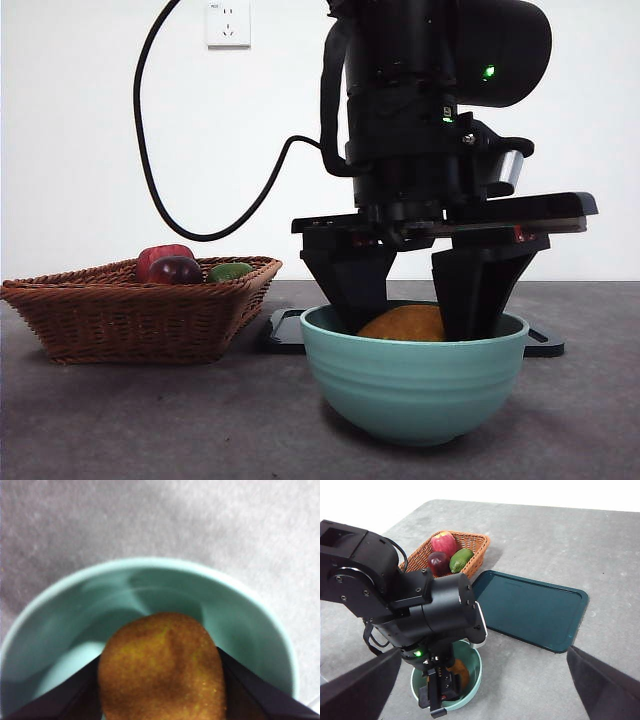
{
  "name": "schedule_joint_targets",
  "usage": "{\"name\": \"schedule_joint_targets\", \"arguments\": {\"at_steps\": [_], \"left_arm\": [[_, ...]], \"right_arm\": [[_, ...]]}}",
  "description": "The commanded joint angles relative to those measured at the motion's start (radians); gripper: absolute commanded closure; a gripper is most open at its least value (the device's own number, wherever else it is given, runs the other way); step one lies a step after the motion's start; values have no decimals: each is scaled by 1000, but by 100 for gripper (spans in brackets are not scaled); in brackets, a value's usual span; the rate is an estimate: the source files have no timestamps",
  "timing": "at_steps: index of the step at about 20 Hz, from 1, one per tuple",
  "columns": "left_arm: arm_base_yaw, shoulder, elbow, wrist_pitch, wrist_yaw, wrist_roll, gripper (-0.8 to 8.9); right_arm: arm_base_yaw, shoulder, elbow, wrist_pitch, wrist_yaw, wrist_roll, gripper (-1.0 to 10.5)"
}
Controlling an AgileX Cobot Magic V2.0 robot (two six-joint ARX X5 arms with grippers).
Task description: Pick up the wifruite, put it on the bowl, pick up the plate, put it on desk
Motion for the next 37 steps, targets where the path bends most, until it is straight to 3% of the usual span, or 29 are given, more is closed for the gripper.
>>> {"name": "schedule_joint_targets", "arguments": {"at_steps": [1,19,25,35,37], "left_arm": [[-10,28,19,8,-3,12,601],[6,35,19,13,-3,42,590],[6,35,24,8,-2,42,288],[5,7,241,-183,-2,93,272],[6,-35,250,-182,-3,93,229]], "right_arm": [[5,3,20,7,0,14,295],[5,3,20,7,-1,15,295],[5,3,20,6,-1,15,294],[5,3,20,7,0,14,295],[5,3,20,7,0,14,295]]}}
